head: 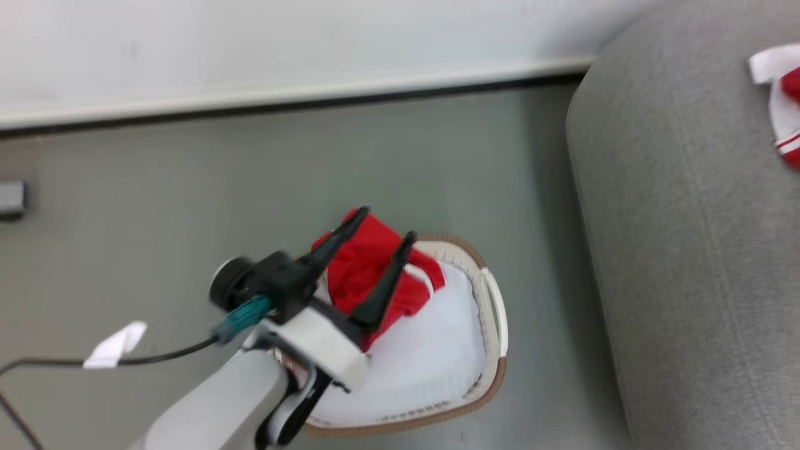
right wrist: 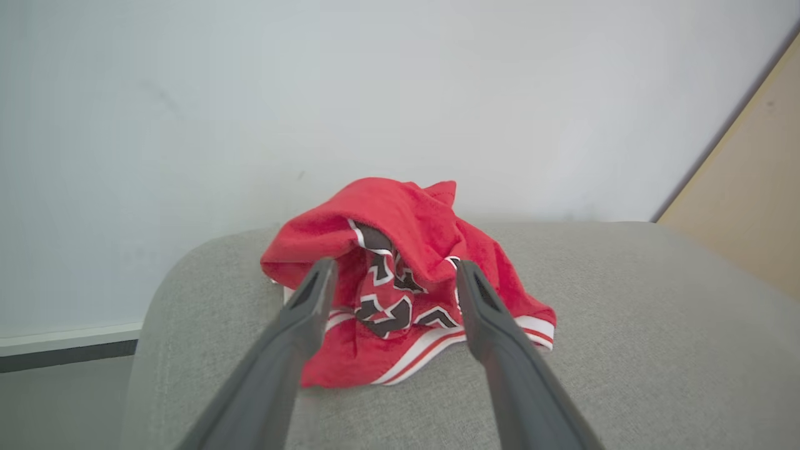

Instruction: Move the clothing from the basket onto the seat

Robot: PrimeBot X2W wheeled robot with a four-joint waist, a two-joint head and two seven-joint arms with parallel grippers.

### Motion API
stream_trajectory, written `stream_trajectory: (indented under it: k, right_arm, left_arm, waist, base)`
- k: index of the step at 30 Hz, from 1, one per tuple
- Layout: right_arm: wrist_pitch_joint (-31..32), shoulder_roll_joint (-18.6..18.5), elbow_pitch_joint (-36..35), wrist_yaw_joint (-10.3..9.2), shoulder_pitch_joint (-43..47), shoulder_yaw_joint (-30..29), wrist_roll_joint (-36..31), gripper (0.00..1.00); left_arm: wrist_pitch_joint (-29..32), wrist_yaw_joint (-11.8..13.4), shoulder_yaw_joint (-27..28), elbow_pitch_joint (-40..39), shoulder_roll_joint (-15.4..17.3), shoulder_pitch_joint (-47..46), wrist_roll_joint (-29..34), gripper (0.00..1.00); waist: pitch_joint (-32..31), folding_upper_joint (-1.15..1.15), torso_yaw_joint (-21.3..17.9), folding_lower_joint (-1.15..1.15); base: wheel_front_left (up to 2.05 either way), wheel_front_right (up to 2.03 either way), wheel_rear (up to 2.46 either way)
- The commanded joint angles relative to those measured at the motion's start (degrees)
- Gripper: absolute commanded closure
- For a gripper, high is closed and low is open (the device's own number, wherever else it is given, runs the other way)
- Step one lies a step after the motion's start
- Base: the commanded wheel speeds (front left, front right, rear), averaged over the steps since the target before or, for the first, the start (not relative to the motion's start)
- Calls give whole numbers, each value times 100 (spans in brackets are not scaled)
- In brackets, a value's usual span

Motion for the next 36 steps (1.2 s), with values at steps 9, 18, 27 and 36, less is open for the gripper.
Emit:
stream_trajectory:
  k: [9, 18, 27, 36]
  right_arm:
    - [-9, 610, -1714, -14, 1940, 1106, 826, 0]
    - [-10, 893, -2576, -14, 3193, 2008, 1260, 0]
    - [-10, 921, -2731, -14, 4094, 2585, 1737, 0]
    - [-10, 921, -2596, -14, 4466, 3069, 2053, 0]
  left_arm:
    - [-9, 282, 1183, 47, -15, 1444, 151, 0]
    - [-9, 317, 2618, 133, -491, 2888, 705, 0]
    - [-10, -91, 3627, 306, -1004, 3739, 1351, 0]
    - [-10, -580, 4253, 435, -1421, 4038, 1851, 0]
  waist:
    - [-1296, 0, 98, 1]
    - [-1988, 0, 387, 1]
    - [-2351, 0, 649, 1]
    - [-2481, 0, 699, 1]
  base:
    - [0, 0, 0]
    - [0, 0, 0]
    - [0, 0, 0]
    - [0, 0, 0]
